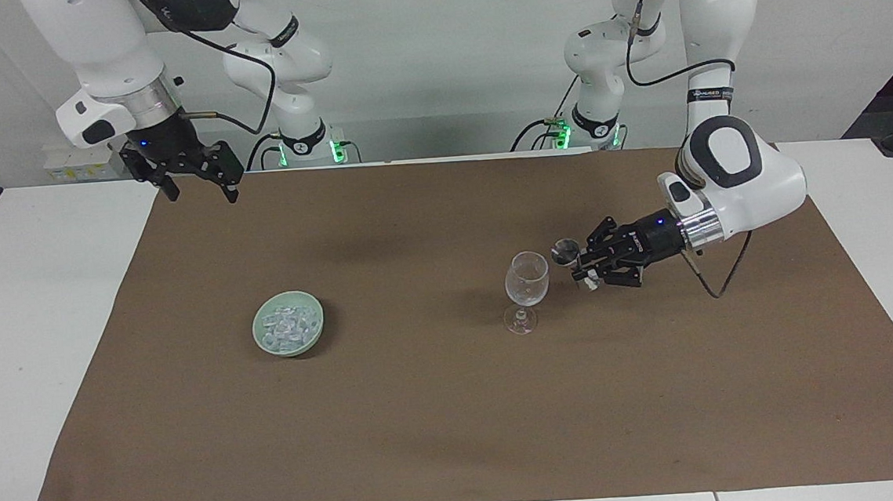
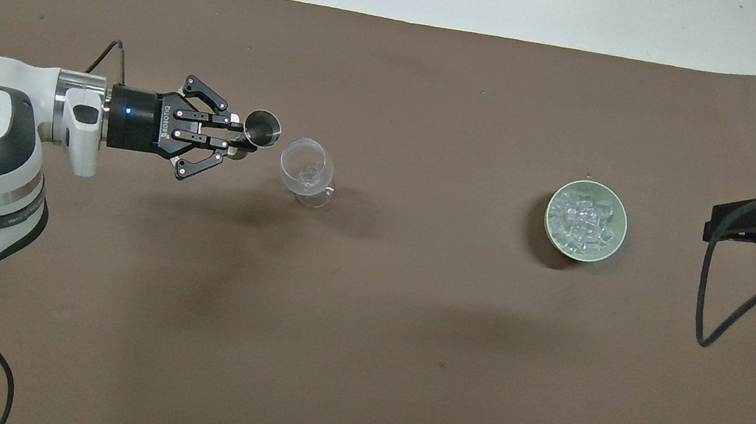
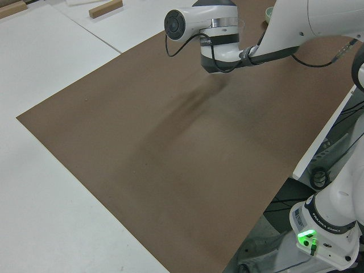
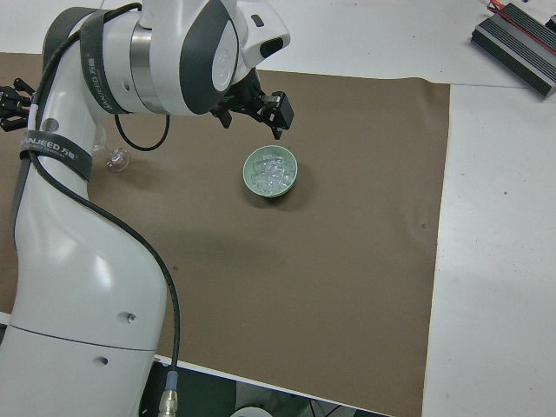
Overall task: Pour wine and add ice with both arms
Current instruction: 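Lift the bottle with the left gripper and carry it to the glass, then tilt the bottle over the clear glass with the left gripper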
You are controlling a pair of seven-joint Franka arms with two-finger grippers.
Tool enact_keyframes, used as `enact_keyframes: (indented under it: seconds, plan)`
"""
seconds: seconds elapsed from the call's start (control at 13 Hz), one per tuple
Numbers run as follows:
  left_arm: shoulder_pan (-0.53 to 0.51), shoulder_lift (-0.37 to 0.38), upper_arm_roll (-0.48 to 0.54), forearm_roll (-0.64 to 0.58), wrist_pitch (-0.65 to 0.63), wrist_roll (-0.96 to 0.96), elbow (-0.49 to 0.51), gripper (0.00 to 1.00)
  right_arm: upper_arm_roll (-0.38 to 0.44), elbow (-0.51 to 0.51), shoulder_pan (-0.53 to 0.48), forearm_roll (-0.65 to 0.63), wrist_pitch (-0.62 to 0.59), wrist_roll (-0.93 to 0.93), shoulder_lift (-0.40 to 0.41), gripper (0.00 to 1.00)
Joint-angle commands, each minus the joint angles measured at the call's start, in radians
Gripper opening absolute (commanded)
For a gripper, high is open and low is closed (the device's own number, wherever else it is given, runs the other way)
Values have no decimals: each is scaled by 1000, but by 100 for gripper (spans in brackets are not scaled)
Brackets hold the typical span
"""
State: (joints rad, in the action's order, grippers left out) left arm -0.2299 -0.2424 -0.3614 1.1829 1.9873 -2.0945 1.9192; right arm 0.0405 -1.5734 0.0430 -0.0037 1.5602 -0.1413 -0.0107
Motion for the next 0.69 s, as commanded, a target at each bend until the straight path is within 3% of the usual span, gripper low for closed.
enact_keyframes:
  seconds: [0.0, 0.62]
  plan:
    - [29, 41, 19, -40, 39, 36, 20, 0, -4, 10, -14, 10, -15, 25, 2, 100]
    - [66, 77, 19, -166, 87, 143, 20, 0, -4, 10, -14, 10, -15, 25, 2, 100]
